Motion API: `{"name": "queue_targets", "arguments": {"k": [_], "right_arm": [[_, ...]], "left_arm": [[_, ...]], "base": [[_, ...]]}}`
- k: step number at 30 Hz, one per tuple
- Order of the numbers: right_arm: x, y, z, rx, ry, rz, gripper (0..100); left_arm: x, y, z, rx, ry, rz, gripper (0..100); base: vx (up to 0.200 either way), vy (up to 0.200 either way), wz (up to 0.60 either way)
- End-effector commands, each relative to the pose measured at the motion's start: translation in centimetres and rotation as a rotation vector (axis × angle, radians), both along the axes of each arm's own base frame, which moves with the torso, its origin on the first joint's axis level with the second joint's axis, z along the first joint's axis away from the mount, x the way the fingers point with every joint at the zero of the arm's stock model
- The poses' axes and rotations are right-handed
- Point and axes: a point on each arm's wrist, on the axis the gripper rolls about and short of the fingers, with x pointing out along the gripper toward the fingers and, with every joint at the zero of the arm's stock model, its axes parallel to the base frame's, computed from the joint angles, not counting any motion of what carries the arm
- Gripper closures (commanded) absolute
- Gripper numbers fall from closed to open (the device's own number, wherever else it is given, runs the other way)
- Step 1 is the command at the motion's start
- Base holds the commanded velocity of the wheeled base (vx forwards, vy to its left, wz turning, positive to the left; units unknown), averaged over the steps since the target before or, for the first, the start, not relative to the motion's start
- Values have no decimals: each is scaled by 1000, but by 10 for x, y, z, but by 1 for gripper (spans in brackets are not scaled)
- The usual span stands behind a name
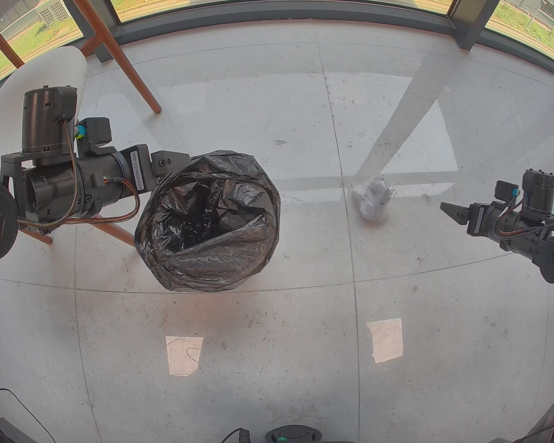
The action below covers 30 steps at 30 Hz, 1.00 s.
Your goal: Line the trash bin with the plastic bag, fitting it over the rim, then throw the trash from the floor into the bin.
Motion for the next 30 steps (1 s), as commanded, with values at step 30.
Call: {"name": "queue_targets", "arguments": {"k": [30], "right_arm": [[50, 79, -113, -89, 98, 189, 0]], "left_arm": [[4, 12, 20, 68, -97, 17, 0]], "base": [[200, -20, 0]]}}
